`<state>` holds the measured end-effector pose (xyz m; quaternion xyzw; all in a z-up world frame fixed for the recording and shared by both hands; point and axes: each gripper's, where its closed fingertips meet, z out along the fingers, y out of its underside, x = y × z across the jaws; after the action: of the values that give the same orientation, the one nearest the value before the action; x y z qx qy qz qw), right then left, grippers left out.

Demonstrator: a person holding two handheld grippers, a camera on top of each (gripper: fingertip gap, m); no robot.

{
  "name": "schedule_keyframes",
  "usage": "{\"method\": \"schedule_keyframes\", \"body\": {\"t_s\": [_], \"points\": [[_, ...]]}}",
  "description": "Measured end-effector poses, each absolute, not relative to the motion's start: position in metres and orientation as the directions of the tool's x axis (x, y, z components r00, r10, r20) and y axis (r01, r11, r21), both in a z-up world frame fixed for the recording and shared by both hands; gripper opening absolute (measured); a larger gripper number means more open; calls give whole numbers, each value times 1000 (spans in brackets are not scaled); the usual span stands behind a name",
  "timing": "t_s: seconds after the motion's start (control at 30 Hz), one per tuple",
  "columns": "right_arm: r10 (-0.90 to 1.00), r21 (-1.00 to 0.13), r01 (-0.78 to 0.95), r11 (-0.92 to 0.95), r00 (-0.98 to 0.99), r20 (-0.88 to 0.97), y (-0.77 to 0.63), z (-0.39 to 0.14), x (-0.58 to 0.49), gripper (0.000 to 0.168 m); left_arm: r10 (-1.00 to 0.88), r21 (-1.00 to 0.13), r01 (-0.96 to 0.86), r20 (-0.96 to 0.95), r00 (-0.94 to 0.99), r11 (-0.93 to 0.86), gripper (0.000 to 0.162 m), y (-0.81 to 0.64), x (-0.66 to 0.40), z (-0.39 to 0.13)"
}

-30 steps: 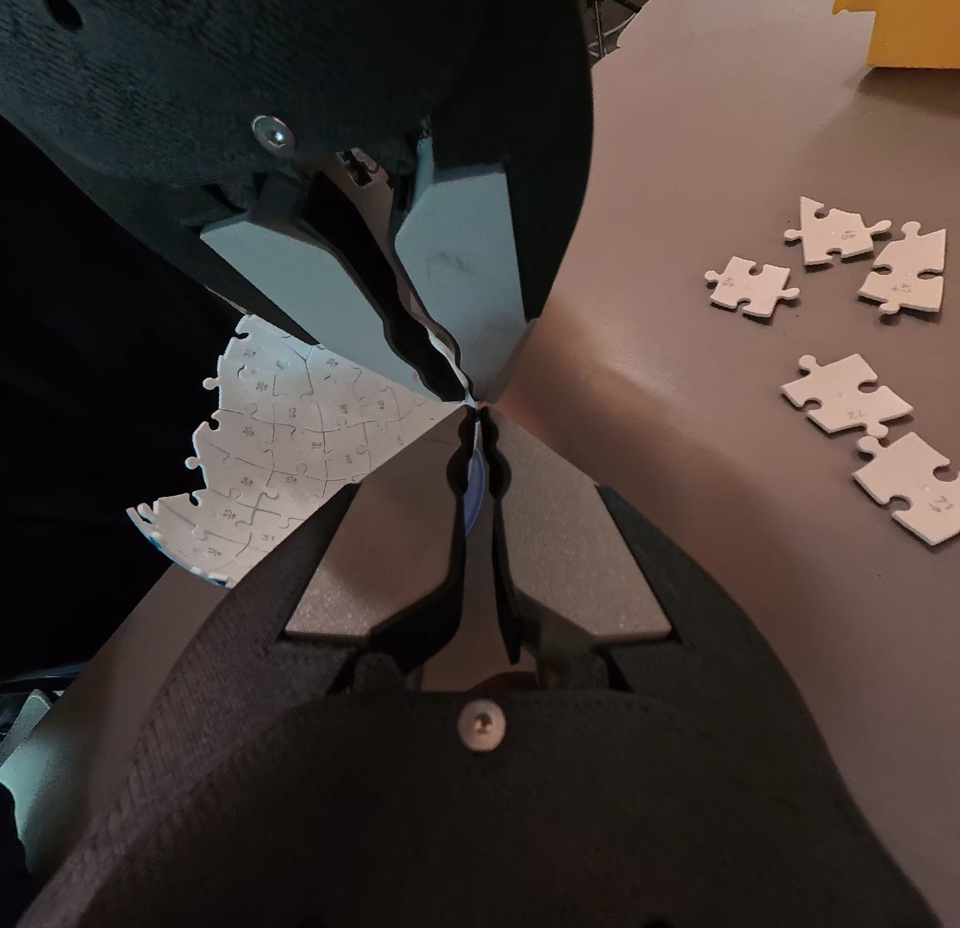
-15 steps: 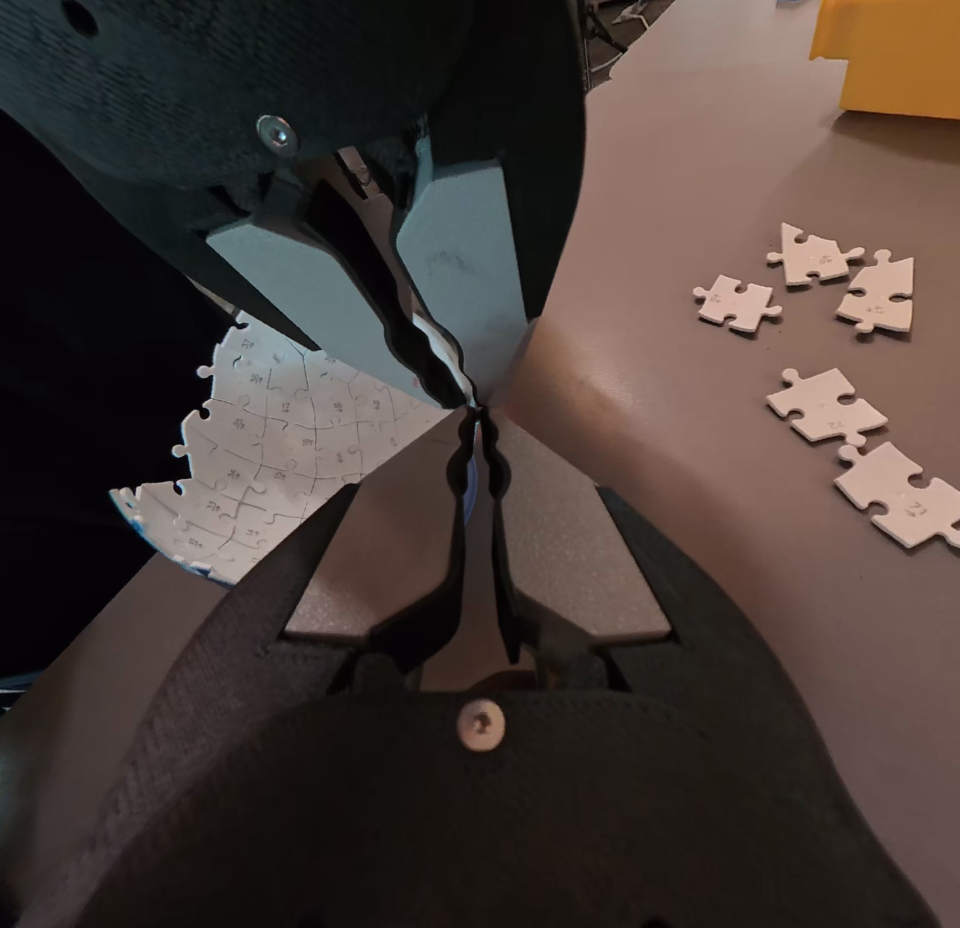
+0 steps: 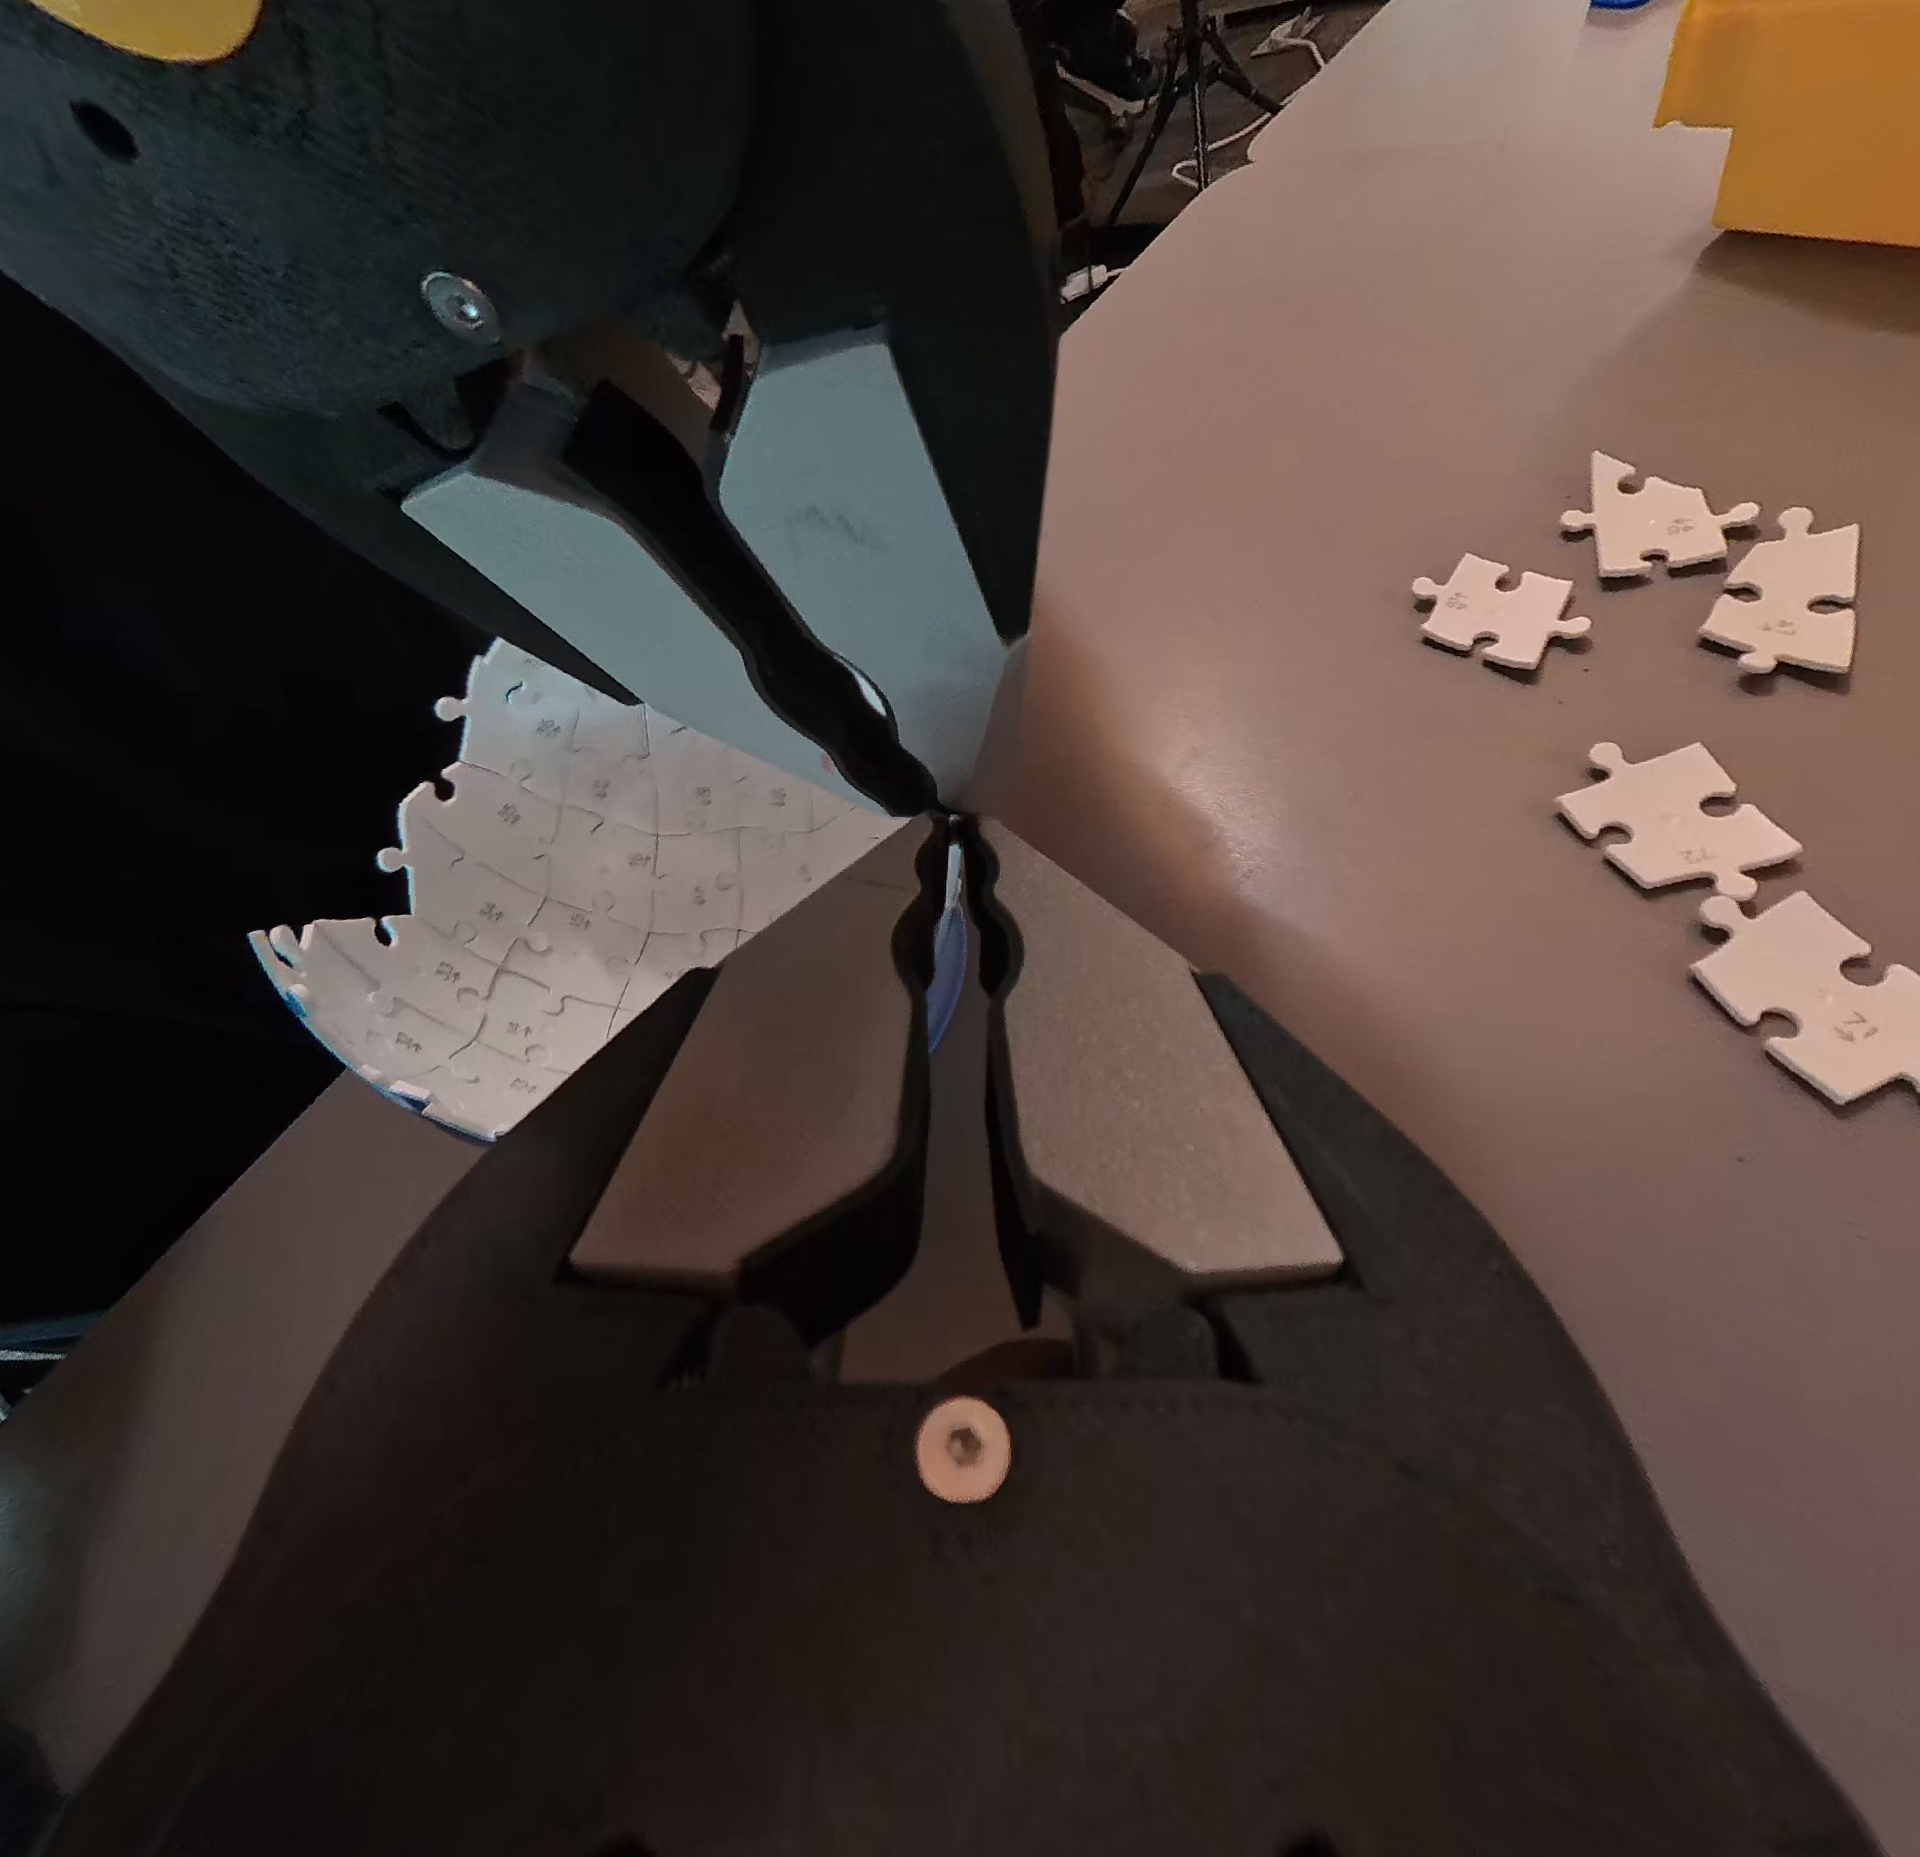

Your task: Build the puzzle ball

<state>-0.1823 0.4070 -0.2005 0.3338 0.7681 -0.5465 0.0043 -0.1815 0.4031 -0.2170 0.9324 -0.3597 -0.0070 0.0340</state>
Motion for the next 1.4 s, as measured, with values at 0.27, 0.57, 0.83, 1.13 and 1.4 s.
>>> {"method": "schedule_keyframes", "body": {"t_s": [0.27, 0.57, 0.83, 1.13, 1.4], "points": [[507, -805, 569, 169, -750, -424, 412, -202, -180, 8, -694, 67, -692, -14, 720, -719, 3, 403, -180, -217], [528, -774, 580, 253, -753, -392, 415, -204, -181, 17, -716, 75, -713, -26, 698, -698, 3, 403, -180, -217], [488, -730, 604, 320, -765, -419, 412, -210, -179, 18, -718, 80, -714, -31, 695, -695, 3, 404, -178, -217], [477, -638, 636, 435, -763, -436, 407, -219, -180, 20, -716, 106, -710, -19, 698, -696, 4, 403, -179, -219], [477, -602, 668, 438, -740, -475, 405, -224, -180, 21, -700, 105, -695, -13, 714, -711, 4, 400, -180, -221]]}}
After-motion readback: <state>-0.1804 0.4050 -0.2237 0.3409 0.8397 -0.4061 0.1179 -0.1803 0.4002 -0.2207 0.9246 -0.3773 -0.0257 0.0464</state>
